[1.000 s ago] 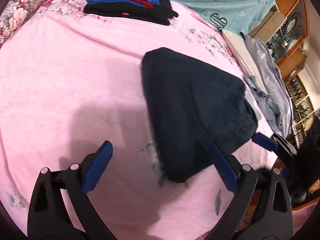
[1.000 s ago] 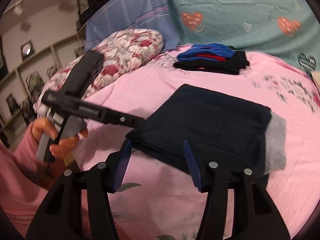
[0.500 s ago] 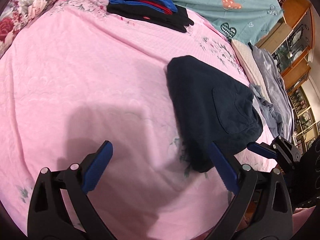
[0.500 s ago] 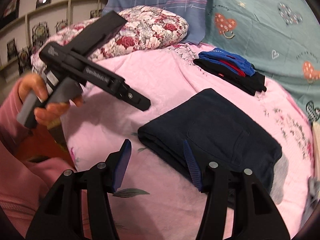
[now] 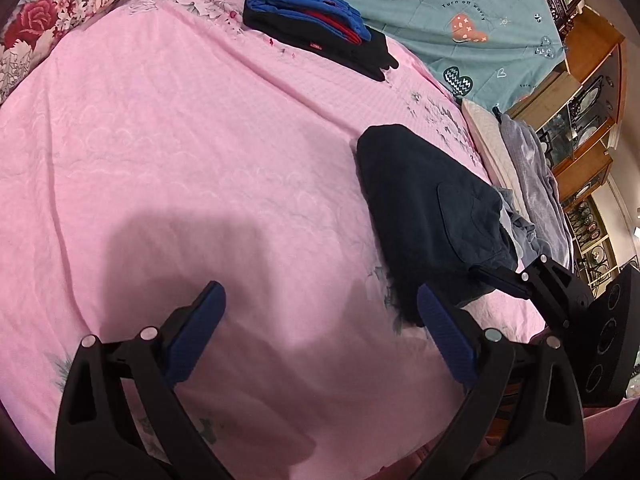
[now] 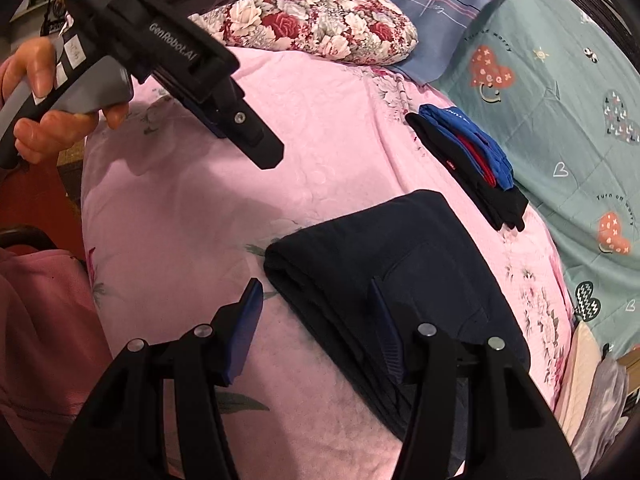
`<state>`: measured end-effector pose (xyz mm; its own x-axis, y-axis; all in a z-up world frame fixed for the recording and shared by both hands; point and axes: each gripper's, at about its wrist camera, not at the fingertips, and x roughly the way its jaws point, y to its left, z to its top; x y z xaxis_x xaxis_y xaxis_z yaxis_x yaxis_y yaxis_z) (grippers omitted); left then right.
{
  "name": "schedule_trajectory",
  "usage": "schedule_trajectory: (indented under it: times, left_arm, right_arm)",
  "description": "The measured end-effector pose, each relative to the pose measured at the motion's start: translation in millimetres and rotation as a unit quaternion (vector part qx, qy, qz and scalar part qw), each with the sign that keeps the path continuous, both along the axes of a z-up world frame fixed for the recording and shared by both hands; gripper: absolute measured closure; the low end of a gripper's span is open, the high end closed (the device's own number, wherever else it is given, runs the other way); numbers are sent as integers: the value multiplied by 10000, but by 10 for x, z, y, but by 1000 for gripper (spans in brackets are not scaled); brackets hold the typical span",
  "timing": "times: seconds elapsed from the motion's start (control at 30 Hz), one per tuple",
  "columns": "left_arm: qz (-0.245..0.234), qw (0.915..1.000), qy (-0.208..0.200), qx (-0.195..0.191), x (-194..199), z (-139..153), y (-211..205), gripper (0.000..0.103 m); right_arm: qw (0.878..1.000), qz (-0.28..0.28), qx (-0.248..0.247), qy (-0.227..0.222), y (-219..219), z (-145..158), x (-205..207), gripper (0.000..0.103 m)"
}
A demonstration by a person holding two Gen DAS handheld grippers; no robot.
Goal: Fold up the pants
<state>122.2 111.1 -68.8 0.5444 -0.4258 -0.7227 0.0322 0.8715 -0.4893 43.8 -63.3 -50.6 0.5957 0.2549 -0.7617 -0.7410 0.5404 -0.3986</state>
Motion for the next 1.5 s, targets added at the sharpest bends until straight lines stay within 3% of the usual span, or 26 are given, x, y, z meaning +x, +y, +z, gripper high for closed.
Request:
schedule_trajectory:
  times: [0.43, 0.67, 0.8, 0.87, 0.93, 1.17, 1.5]
  left_arm:
    - [-72, 9998, -44, -187, 43, -14, 16, 2]
    - [2, 9996, 15, -279, 95, -18, 19, 2]
    - [-93, 9996, 53, -280, 123, -18, -58, 2]
    - [-177, 9992, 80, -345, 138, -17, -101, 2]
    - [-238, 9986, 116, -463, 153, -22, -130, 2]
    - [-743, 9852, 347, -1507, 269, -46, -351, 2]
    - [-1050, 9819, 524, -1488, 498, -106, -803, 2]
  right_arm:
    - [9986, 99, -421, -289, 155, -142, 90, 48]
    - [9983, 219, -396, -379, 147, -164, 40, 56]
    - [9990, 119, -244, -359, 100, -147, 60, 66]
    - [9991, 65, -159, -387, 74, -131, 84, 83]
    - [9993, -39, -26, -363, 36, -95, 125, 90]
    - [9980, -253, 511, -258, -119, 60, 192, 92]
    - [9958, -337, 807, -267, -228, 83, 149, 92]
